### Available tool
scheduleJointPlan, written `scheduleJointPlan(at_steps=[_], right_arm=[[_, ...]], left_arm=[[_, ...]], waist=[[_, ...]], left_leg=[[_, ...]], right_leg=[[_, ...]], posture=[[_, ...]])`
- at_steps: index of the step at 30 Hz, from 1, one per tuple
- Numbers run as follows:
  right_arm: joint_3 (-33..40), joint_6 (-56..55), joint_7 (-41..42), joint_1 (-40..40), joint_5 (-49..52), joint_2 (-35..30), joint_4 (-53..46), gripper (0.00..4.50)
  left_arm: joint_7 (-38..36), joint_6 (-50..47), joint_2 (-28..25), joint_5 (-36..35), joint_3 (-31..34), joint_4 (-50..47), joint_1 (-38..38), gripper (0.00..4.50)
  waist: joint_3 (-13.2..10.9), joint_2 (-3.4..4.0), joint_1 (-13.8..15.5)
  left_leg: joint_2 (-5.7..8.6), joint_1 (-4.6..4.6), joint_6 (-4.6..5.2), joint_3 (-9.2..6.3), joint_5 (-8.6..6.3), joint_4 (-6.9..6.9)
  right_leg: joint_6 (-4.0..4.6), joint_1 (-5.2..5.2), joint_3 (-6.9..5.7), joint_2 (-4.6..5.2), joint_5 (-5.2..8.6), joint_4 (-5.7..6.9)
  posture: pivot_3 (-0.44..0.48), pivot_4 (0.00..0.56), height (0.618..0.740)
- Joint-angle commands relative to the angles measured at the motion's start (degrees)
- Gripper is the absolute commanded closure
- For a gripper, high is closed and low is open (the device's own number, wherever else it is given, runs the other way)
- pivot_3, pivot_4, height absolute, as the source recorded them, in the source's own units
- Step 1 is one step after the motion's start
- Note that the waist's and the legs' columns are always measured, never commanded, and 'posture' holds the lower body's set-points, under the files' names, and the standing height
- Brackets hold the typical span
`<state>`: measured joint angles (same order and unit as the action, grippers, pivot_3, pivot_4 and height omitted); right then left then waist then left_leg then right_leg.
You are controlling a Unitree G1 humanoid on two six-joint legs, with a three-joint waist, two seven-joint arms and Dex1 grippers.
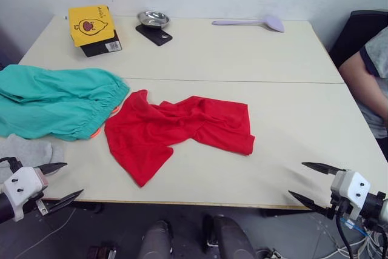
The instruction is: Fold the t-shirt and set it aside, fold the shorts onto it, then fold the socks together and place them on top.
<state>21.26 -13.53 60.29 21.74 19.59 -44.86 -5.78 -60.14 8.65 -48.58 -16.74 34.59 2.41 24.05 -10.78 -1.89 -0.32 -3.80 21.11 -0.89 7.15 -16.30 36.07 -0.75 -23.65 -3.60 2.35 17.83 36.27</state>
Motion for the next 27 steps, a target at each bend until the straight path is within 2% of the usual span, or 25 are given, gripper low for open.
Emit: scheduleJointPlan(at_steps=[1,7,11,19,27], right_arm=[[0.8,0.5,-0.4,-0.3,1.3,0.4,-0.4,0.04],[0.3,0.4,0.1,-0.3,1.3,0.7,-0.8,0.04],[-0.6,1.0,0.1,-1.7,1.8,1.0,-1.8,0.04],[-6.5,23.3,-1.6,-13.1,11.1,-1.5,-10.4,0.04],[-11.1,26.8,0.4,-23.4,9.0,-1.7,-8.0,0.04]], left_arm=[[-1.2,-1.4,-0.2,-2.4,1.2,-2.0,1.3,0.00],[-2.8,-6.0,-0.5,-5.6,1.5,-4.1,1.6,0.00],[-6.0,-15.7,-3.0,-10.3,0.8,-10.1,2.8,0.00],[-4.3,-20.7,-5.1,-7.3,-8.3,-24.1,-0.8,0.00],[-0.8,-22.7,-3.2,-6.7,-12.8,-29.8,-3.0,0.00]], waist=[[0.0,0.00,0.0],[0.0,0.00,0.1],[0.0,-0.01,0.0],[0.0,0.11,-0.3],[0.0,0.12,-0.2]], left_leg=[[0.00,0.00,0.12,0.00,0.04,-0.01],[-0.01,-0.01,0.14,-0.02,-0.08,-0.08],[-0.02,-0.02,0.15,-0.04,-0.08,-0.02],[0.02,-0.05,0.03,0.02,0.04,0.03],[0.03,-0.02,0.18,-0.01,0.11,0.00]], right_leg=[[-0.01,-0.01,0.00,0.00,-0.01,0.00],[0.01,-0.06,-0.06,0.00,0.05,0.13],[0.00,-0.05,-0.08,-0.02,0.06,0.17],[0.00,-0.02,0.08,0.01,-0.01,0.20],[0.00,-0.10,0.06,-0.02,-0.01,0.33]], posture=[[0.000,0.150,0.740],[0.000,0.150,0.740],[0.000,0.150,0.740],[0.000,0.150,0.740],[0.000,0.150,0.740]])
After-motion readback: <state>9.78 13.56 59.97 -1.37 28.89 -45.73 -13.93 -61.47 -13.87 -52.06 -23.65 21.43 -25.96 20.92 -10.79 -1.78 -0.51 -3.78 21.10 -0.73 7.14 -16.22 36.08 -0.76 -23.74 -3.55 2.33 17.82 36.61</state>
